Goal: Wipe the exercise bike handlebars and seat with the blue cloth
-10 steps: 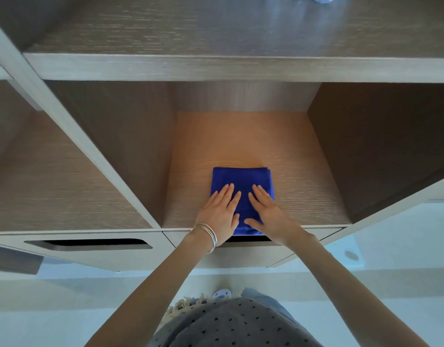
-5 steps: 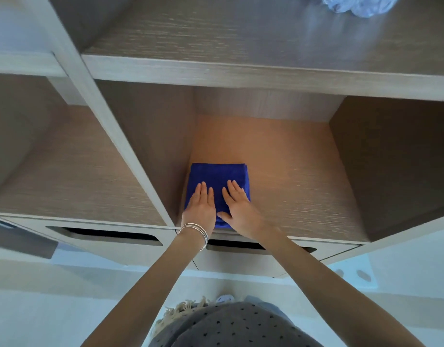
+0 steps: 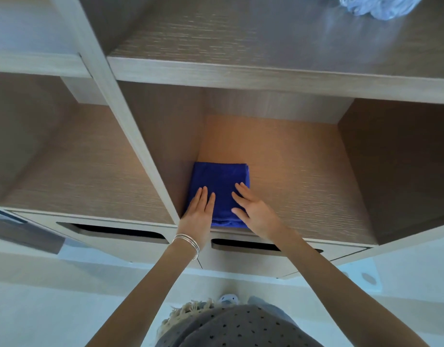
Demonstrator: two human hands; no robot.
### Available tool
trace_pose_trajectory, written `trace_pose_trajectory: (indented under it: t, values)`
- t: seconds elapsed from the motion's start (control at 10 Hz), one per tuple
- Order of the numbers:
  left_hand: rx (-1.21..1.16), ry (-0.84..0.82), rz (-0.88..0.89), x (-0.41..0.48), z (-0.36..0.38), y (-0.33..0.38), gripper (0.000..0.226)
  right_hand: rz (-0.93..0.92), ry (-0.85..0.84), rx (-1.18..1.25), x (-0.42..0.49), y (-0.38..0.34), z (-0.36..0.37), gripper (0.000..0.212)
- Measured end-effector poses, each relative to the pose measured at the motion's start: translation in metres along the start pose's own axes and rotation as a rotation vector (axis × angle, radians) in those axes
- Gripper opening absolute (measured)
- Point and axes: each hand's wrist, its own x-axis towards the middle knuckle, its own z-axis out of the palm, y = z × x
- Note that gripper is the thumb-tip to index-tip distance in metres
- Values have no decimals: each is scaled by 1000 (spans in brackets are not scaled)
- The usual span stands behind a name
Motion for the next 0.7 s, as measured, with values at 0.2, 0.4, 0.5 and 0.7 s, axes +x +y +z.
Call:
trace_pose_trajectory:
  t: [0.2,0.4,0.5,0.7]
  values:
    - [60,-45,-3,-2,0,0,63,-14,28,-85,-4,-9,21,50]
    - [58,-39,-17,-2,-8,5,58,3,0,-39,-4,-5,2,51]
    - [59,10,-11,-1,-17,8,53,-5,46,-63,-9,-8,-12,50]
    - [44,77,-26,-3,-34,20,53,-41,33,-246,-19,-15,-37,54]
